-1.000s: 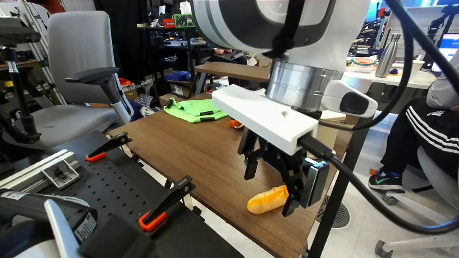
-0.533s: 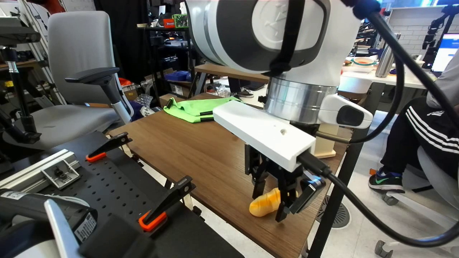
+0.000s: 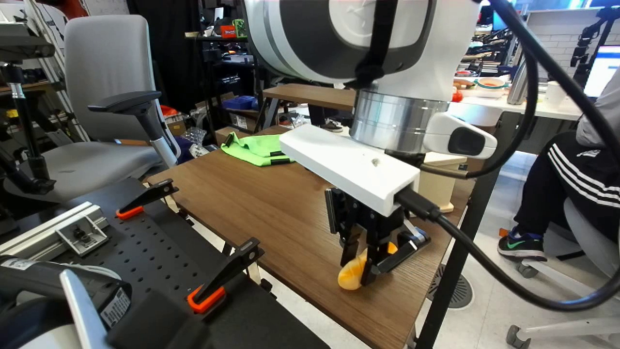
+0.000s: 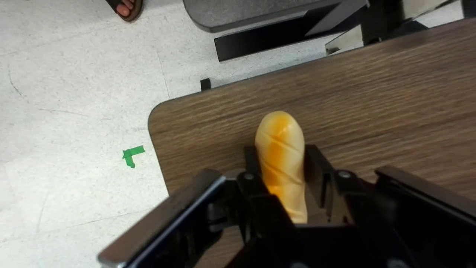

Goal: Move the bread plush toy

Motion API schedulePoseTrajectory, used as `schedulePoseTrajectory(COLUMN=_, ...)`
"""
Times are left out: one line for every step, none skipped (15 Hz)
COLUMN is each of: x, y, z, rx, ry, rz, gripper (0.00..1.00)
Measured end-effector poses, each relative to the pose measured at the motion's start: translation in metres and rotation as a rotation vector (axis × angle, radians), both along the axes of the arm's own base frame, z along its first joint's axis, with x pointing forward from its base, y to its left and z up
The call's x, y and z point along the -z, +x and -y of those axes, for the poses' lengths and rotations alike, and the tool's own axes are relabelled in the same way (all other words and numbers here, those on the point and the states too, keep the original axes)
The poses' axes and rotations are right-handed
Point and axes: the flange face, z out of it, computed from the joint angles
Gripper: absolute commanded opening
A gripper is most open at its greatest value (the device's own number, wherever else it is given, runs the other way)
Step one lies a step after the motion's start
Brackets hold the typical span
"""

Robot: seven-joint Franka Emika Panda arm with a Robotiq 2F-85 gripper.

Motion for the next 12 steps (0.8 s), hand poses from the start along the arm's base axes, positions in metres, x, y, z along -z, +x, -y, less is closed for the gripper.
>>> schedulePoseTrajectory(x=-0.005, y=-0.003, z=-0.004, rx=-0.010, ry=0.000, rz=0.001, gripper=0.09)
schedulePoseTrajectory(x=-0.011, y=-0.006, z=-0.009, rx=-0.025, ry=-0.001, rz=0.001, gripper=0.09)
schedulePoseTrajectory(x=-0.017, y=-0.011, z=-0.015, rx=-0.042, ry=-0.002, rz=0.000, gripper=0.09)
schedulePoseTrajectory(x=-0.022, y=-0.016, z=-0.022, rx=-0.064, ry=-0.003, rz=-0.002, gripper=0.09)
schedulePoseTrajectory(x=-0.029, y=-0.021, z=-0.031, rx=-0.087, ry=-0.003, rz=-0.004, gripper=0.09)
schedulePoseTrajectory(x=-0.035, y=-0.025, z=-0.041, rx=-0.110, ry=-0.003, rz=-0.004, gripper=0.09)
schedulePoseTrajectory(x=-0.042, y=-0.029, z=-0.054, rx=-0.133, ry=-0.004, rz=-0.002, gripper=0.09)
schedulePoseTrajectory(x=-0.048, y=-0.032, z=-0.067, rx=-0.151, ry=-0.005, rz=0.001, gripper=0.09)
schedulePoseTrajectory(x=-0.054, y=-0.034, z=-0.081, rx=-0.169, ry=-0.006, rz=0.006, gripper=0.09)
schedulePoseTrajectory(x=-0.059, y=-0.034, z=-0.097, rx=-0.186, ry=-0.007, rz=0.012, gripper=0.09)
schedulePoseTrajectory(x=-0.064, y=-0.033, z=-0.113, rx=-0.205, ry=-0.008, rz=0.019, gripper=0.09)
schedulePoseTrajectory(x=-0.068, y=-0.030, z=-0.130, rx=-0.224, ry=-0.008, rz=0.028, gripper=0.09)
